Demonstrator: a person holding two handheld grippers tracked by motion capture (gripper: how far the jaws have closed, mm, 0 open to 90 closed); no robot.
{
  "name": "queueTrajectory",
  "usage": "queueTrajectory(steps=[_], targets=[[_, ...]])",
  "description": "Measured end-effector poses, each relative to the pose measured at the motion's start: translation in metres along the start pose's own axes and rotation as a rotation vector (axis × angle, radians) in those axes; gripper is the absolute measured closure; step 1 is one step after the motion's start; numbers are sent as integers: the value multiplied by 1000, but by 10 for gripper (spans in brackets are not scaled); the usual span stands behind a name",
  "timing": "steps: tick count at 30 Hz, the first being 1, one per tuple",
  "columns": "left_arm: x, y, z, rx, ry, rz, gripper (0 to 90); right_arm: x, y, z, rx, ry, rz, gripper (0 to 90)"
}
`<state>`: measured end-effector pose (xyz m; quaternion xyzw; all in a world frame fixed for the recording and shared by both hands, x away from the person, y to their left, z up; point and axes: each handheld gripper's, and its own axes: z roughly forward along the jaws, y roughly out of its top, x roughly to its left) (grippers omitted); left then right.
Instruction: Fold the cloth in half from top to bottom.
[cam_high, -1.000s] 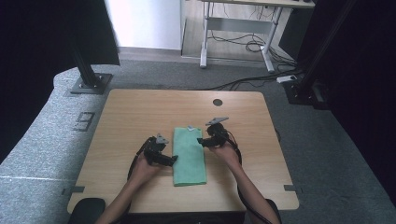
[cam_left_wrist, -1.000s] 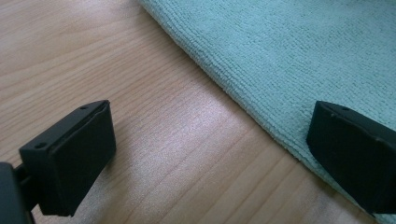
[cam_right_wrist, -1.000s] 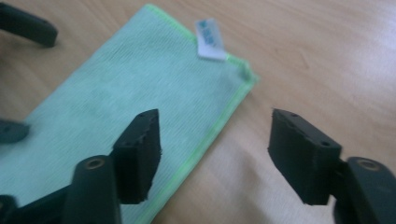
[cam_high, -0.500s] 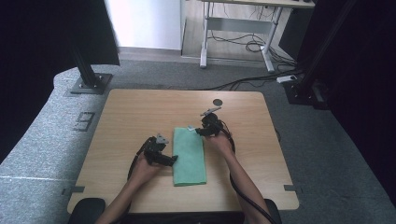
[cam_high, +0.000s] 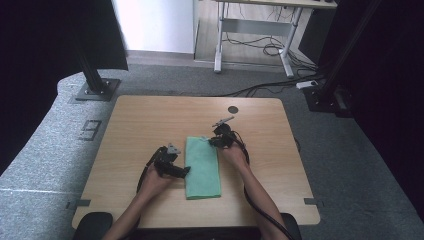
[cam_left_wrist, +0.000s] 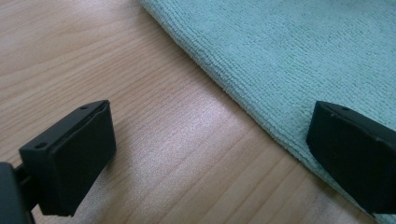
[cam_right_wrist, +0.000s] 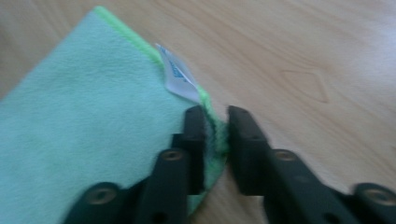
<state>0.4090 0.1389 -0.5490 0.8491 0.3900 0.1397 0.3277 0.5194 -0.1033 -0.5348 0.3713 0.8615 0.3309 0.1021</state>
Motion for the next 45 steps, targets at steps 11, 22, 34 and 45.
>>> queueTrajectory(steps=[11, 22, 34, 45], targets=[[0, 0, 0, -1, 3, -3, 13, 8, 5, -17, -7, -32, -73, 846], [-1, 0, 0, 0, 7, -7, 13, 23, 9, -58, -101, 2, -136, 842], [-2, 0, 0, -2, 12, -14, 14, 43, -1, -96, -183, 58, -173, 841], [-2, -1, 0, -2, 14, -15, 13, 69, -30, -123, -204, 110, -211, 841]])
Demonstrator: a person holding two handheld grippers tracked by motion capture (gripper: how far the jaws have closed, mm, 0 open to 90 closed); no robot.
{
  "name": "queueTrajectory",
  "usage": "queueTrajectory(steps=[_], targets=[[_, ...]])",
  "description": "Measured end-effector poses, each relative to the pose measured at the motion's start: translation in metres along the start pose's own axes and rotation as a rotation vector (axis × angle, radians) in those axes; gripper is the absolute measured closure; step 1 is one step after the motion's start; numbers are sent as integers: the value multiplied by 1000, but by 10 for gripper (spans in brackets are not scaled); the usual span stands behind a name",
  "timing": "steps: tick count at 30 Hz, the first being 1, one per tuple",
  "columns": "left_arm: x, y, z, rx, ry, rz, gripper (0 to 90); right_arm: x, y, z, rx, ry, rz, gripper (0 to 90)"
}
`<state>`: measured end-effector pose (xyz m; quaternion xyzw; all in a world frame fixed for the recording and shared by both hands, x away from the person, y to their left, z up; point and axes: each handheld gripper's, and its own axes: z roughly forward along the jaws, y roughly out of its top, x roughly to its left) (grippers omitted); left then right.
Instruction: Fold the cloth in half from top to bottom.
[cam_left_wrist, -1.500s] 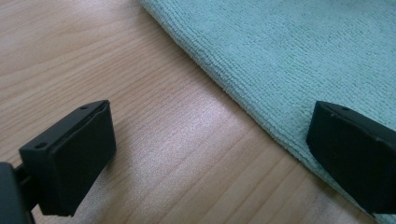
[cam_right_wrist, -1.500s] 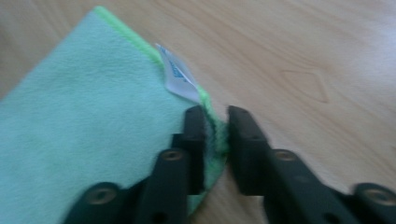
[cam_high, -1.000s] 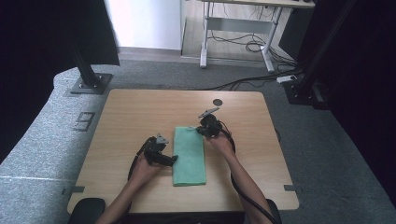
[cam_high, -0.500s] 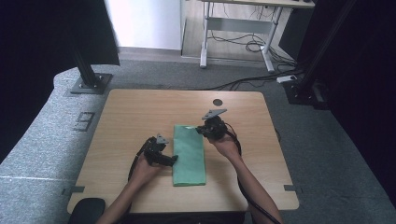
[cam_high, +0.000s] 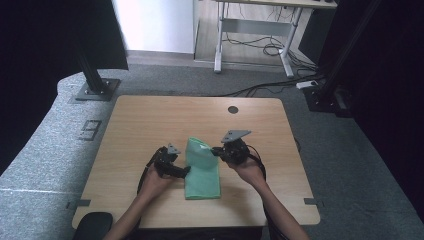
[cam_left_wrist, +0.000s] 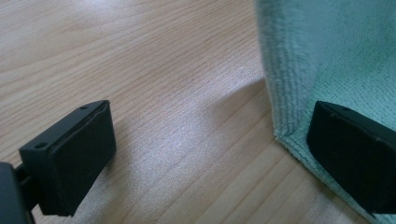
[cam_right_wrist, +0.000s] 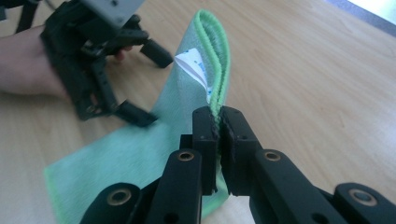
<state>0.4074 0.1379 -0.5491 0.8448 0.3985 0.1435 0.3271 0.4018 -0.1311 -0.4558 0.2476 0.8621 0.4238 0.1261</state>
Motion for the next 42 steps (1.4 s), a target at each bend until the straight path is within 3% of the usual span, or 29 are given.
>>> queueTrajectory(steps=[14, 28, 36, 39, 42], targets=[[0, 0, 0, 2, 2, 3, 13, 24, -39, -10, 37, 55, 16, 841], [0, 0, 0, 0, 4, -2, 13, 42, -75, 2, 106, 104, 42, 836], [0, 0, 0, 0, 2, -2, 13, 51, -84, 12, 162, 115, 20, 824], [0, 0, -1, 3, -18, 15, 16, 50, -86, 14, 165, 118, 27, 824], [1, 0, -7, 24, -77, 27, 48, 50, -87, 14, 163, 117, 33, 823]])
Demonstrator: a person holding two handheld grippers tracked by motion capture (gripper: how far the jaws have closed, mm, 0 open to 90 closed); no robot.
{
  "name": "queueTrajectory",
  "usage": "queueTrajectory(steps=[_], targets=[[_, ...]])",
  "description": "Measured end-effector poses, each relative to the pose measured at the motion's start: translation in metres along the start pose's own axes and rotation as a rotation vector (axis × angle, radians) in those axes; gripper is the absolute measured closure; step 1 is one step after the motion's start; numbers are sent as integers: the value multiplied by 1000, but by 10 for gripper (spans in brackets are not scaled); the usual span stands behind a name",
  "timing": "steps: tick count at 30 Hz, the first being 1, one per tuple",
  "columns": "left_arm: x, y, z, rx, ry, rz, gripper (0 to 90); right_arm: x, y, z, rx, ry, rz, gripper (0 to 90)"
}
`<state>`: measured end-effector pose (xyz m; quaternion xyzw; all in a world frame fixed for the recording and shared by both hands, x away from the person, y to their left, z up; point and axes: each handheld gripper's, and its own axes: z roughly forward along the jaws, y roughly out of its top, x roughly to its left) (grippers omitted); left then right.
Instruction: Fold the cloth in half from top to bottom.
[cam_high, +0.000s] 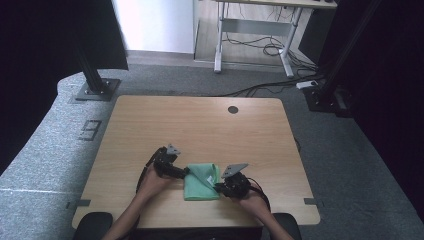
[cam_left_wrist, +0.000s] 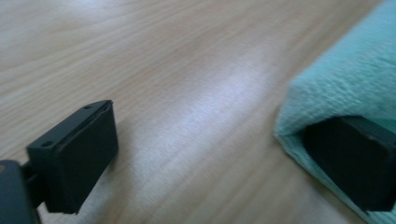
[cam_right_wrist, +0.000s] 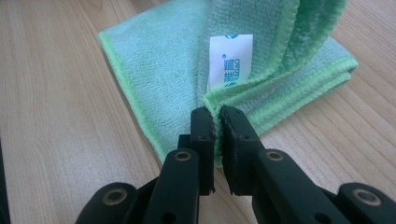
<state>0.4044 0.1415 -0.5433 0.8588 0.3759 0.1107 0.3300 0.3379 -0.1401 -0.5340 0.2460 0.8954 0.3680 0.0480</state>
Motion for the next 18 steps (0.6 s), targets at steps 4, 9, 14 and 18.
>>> queueTrajectory(steps=[4, 9, 14, 18], targets=[[-5, 5, -17, -24, -41, 45, 52, 0, -1, 0, -5, 2, 11, 820], [-4, 22, -29, -77, -20, 27, 59, 1, -2, 1, -9, -6, 6, 812], [-3, 56, -12, -54, -1, 39, 58, 2, -2, 0, -11, -9, 9, 811], [-8, 77, 6, -20, -13, 72, 59, 2, -3, 0, -17, -10, 14, 808]])
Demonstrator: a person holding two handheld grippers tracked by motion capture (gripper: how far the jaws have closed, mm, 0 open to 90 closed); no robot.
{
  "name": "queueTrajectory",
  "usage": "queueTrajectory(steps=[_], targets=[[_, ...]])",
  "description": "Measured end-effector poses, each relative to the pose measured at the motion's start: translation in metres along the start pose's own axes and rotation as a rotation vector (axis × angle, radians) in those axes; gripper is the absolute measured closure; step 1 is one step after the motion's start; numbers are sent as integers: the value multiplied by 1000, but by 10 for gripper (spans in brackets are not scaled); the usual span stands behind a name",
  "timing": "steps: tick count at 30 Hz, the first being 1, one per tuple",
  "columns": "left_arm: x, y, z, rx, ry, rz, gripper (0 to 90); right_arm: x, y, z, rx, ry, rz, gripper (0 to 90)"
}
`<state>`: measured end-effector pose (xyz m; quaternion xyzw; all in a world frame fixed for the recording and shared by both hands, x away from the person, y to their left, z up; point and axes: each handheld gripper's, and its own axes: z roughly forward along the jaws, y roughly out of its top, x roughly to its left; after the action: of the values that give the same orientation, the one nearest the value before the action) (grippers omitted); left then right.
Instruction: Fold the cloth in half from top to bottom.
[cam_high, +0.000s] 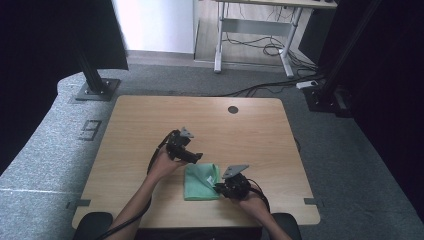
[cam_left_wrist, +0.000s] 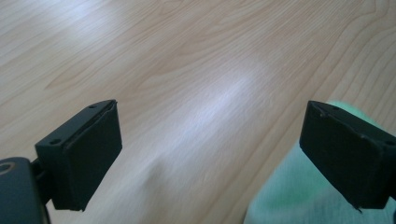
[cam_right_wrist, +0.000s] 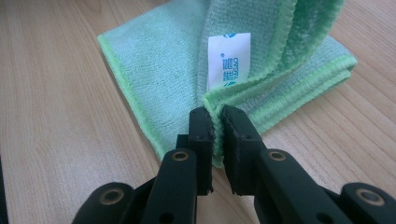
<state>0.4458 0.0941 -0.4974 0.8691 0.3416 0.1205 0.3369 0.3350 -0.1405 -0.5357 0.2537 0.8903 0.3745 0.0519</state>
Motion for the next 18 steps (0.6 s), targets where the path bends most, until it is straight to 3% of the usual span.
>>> queueTrajectory(steps=[2, 4, 9, 15, 18], targets=[[-4, 5, 7, 15, -26, 15, 61, 0, 0, 0, -1, -1, -2, 807], [-10, 2, 11, 16, -88, 15, 64, 0, 0, 0, -2, 2, -2, 799], [-14, -6, 8, 31, -115, 33, 71, -2, 0, -2, -9, 16, 12, 784], [-17, -20, -6, 25, -133, 40, 77, -1, 1, -18, -29, 6, 15, 602], [-19, -28, -13, 23, -137, 42, 78, -3, 0, -26, -44, 11, 26, 559]])
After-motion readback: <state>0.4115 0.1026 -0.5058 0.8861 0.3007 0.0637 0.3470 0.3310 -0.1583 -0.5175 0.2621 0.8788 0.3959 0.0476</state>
